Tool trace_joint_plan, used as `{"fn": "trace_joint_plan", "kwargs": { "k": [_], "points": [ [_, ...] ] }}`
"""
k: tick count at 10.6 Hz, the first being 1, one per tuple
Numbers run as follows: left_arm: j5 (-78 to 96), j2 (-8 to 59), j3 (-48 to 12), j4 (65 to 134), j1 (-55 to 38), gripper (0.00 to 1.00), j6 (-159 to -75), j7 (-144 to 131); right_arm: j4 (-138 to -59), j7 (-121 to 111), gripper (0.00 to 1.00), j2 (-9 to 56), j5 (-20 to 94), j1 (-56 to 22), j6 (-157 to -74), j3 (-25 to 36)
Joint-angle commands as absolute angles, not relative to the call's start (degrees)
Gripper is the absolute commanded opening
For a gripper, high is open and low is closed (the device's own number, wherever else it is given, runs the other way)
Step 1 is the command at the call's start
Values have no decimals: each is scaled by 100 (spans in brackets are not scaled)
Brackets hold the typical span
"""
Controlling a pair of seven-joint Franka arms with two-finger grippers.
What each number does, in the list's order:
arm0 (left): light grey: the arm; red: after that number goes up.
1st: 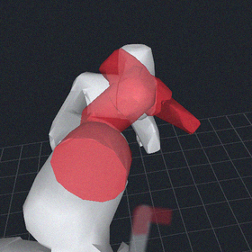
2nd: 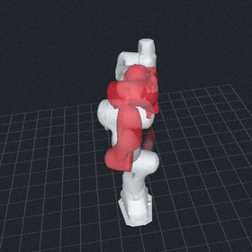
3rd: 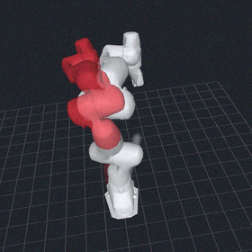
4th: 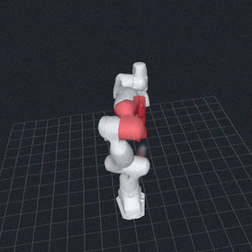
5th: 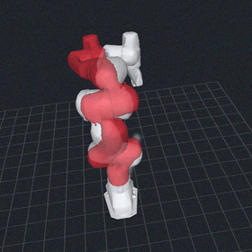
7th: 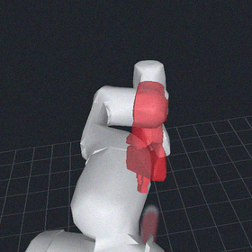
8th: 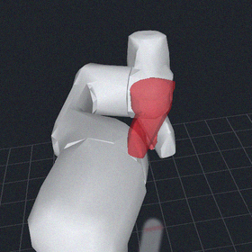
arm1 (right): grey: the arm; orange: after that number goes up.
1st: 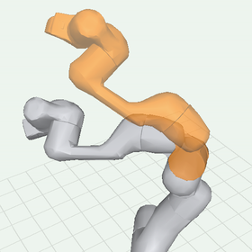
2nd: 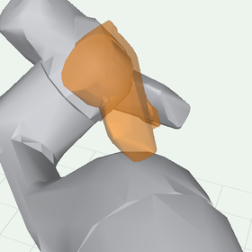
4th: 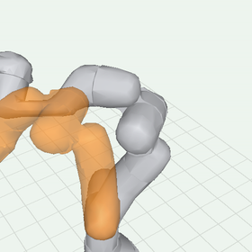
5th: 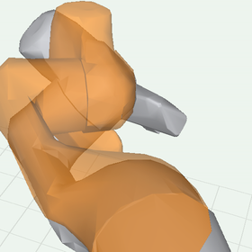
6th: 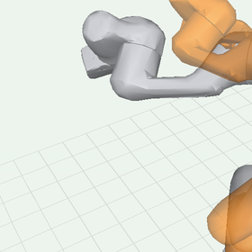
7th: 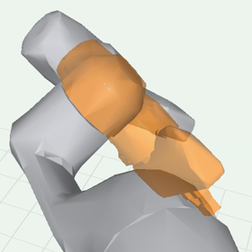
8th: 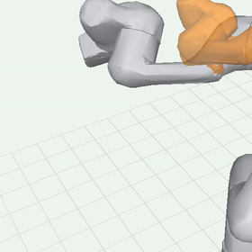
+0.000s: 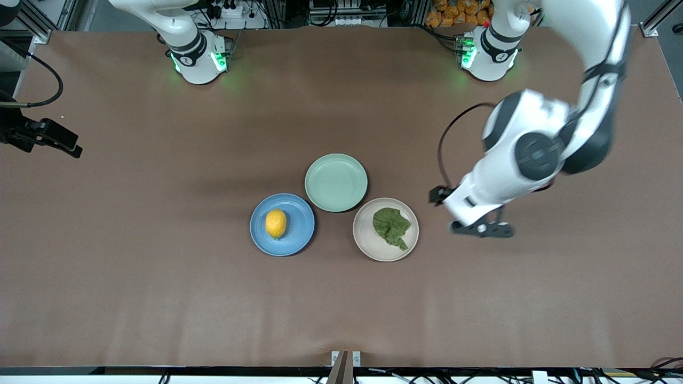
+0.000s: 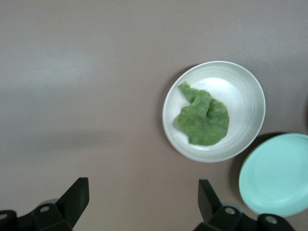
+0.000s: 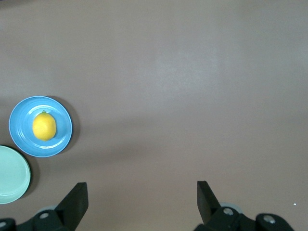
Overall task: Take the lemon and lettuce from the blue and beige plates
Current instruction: 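Reach the left gripper down over the lettuce on the beige plate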
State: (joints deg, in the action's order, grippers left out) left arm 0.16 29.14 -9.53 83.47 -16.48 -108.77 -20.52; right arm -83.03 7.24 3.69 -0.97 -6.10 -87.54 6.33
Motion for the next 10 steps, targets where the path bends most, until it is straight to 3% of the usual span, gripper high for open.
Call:
{"fn": "trace_joint_plan", "kwargs": {
  "k": [1, 10],
  "points": [
    [-78, 3295, -879, 8227, -1933, 100, -11318, -2530, -8209, 712, 100, 431, -132, -642, -8754, 650],
    [-545, 4271, -853, 8227, -2355, 100, -12840, -3419, -8279, 694, 100, 466, -70, -773, -8815, 642]
  ]
}}
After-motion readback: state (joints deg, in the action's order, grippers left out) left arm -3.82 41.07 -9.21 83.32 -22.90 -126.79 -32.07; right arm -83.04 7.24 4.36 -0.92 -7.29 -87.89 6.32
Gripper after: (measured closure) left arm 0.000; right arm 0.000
